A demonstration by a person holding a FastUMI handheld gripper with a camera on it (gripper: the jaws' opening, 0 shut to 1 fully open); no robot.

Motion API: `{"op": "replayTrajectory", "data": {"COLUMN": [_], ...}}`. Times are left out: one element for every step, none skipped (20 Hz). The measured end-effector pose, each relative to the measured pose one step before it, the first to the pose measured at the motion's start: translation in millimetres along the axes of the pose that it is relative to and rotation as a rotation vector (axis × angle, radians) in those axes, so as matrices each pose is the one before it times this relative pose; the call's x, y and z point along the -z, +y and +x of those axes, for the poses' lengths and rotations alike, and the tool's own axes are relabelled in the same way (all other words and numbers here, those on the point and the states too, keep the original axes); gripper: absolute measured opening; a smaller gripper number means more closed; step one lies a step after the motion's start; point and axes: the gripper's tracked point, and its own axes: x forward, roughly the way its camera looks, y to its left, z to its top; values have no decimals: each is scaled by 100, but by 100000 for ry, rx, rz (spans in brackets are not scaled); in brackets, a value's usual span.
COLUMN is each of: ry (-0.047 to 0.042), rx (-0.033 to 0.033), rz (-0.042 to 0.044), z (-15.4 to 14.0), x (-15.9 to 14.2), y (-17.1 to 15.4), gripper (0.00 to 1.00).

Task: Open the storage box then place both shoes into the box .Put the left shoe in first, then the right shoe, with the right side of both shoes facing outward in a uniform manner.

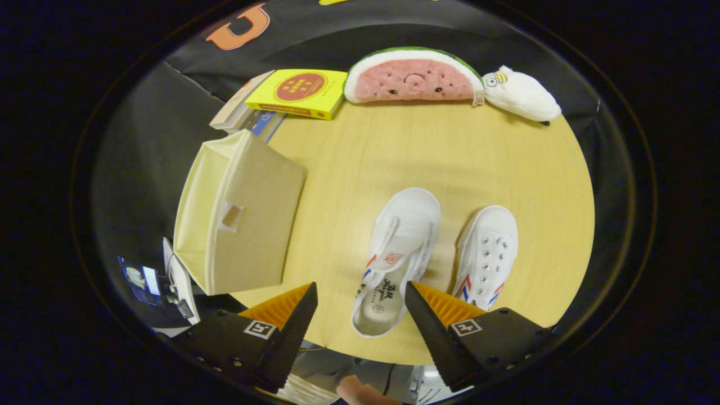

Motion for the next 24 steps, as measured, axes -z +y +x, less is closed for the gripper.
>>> {"op": "replayTrajectory", "data": {"ry": [1794,1879,1222,1111,973,569,716,1300,1372,1499,2477,1786,-478,-2167,-3729,-3650,-2035,-1093,-1172,-897,516,-425,-188,98], "rx": [605,414,-182,599,1920,1645,3077,3598,2704,1986,-806,-1614,60,4273,3931,2935,-111,-1,972,-1154,2139,-1716,-860,-1897], "rz": [1242,114,-455,-480,-686,-1457,-873,78,293,1154,768,113,530,683,65,342,825,486,-1117,-2553,-933,1371,391,3409], "z": [339,272,272,342,530,433,695,738,656,826,552,378,514,285,379,247,393,-134,300,787,-363,334,184,-399], "x": [473,532,313,134,29,-75,-232,-92,-219,-247,-123,-3,-288,-654,-756,-790,-394,-11,32,25,246,82,38,-122], "y": [-667,-548,-417,-425,-528,-393,-564,-770,-452,-317,272,311,14,-834,-722,-392,98,198,45,447,-239,307,88,-170], "gripper": [96,96,96,96,96,96,96,96,96,94,92,79,74,64,62,60,58,56,53,49,41,33,25,17]}}
